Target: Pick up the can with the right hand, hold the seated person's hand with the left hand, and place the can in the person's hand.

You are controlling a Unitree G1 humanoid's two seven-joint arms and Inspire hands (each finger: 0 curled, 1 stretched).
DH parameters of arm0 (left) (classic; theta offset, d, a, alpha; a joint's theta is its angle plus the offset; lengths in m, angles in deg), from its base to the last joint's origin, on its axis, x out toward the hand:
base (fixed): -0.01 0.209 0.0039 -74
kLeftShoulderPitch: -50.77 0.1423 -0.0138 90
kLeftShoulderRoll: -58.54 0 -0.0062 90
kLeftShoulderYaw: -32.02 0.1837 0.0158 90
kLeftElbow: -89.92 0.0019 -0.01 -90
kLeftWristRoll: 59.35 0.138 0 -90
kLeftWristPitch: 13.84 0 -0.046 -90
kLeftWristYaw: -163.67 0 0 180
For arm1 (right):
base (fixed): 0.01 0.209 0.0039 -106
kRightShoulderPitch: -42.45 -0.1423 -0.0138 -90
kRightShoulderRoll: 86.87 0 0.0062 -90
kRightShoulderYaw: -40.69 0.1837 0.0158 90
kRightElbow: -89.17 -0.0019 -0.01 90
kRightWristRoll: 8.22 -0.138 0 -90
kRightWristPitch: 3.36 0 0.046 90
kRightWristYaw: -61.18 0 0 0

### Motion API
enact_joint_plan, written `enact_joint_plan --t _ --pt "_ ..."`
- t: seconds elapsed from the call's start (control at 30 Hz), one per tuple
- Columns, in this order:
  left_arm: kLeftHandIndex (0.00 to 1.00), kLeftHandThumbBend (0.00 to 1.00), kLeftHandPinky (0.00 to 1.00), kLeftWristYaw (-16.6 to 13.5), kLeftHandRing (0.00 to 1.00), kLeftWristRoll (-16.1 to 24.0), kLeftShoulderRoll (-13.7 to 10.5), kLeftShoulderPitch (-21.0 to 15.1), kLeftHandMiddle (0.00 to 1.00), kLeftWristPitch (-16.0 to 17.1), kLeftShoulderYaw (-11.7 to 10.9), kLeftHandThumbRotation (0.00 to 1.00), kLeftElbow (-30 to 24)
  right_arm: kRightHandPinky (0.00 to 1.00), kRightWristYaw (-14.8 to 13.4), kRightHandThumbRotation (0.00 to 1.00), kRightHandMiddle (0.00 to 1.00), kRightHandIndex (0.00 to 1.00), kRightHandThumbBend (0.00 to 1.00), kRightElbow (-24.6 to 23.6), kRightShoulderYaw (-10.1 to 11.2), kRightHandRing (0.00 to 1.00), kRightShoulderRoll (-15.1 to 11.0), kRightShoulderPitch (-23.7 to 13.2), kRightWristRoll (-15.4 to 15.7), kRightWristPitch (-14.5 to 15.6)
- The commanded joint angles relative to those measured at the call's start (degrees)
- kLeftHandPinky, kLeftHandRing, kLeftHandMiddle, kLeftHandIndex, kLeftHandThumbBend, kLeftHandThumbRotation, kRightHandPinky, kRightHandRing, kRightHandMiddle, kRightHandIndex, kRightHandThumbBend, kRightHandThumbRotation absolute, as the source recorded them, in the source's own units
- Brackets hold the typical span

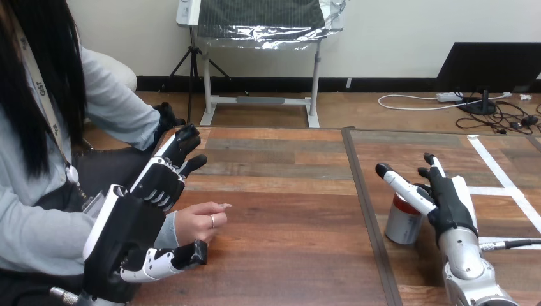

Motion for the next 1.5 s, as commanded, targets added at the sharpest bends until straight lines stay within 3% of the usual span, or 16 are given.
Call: enact_joint_plan --t 0.0,0.27,0.6,0.8,0.9,1.0,1.2,1.47 --pt "0.93 1.00 0.90 0.15 0.97 -0.63 -0.18 -3.92 0.98 0.57 -0.80 0.50 -0.35 0.74 -1.31 0.67 0.96 1.00 1.00 -1.79 -0.37 0.86 -0.80 -0.97 0.54 -1.52" --pt "0.93 1.00 0.90 0.10 0.97 -0.34 -0.06 -3.95 0.99 0.64 -0.95 0.52 -0.36 0.68 -1.58 0.65 0.95 1.00 1.00 -1.76 -0.03 0.84 -0.32 -0.16 0.11 -2.31" --pt "0.93 1.00 0.92 0.91 0.98 -0.98 -0.07 -3.59 0.99 -0.52 -0.91 0.51 -1.08 0.77 -2.27 0.59 0.96 1.00 1.00 -1.52 0.14 0.89 0.50 0.84 -0.21 -2.51" --pt "0.93 1.00 0.92 0.18 0.98 0.00 0.06 -3.52 0.99 0.38 -1.38 0.51 -0.89 0.80 -1.74 0.57 0.97 1.00 1.00 -1.17 0.81 0.92 0.95 1.46 -1.03 -2.53" --pt "0.93 1.00 0.93 1.12 0.99 -1.19 -0.02 -3.24 0.99 -1.37 -1.14 0.51 -1.58 0.82 -1.49 0.55 0.97 1.00 1.00 -1.33 0.89 0.93 1.14 2.16 -1.07 -4.85" --pt "0.93 1.00 0.94 1.62 0.99 -1.44 0.04 -3.56 0.99 -0.68 -1.38 0.50 -1.10 0.85 -0.61 0.54 0.97 1.00 1.00 -1.13 1.65 0.94 1.46 2.30 -1.89 -4.24" --pt "0.93 1.00 0.93 1.27 0.99 -0.92 0.09 -3.39 0.99 -0.42 -1.65 0.50 -1.12 0.87 -1.96 0.53 0.98 1.00 1.00 -1.19 0.35 0.95 1.53 2.75 -0.65 -4.27" --pt "0.93 1.00 0.93 1.53 0.99 -1.01 0.16 -3.39 0.99 -0.18 -1.81 0.51 -0.93 0.83 -2.47 0.53 0.99 1.00 1.00 -1.18 0.28 0.95 2.00 3.42 -0.79 -4.77"
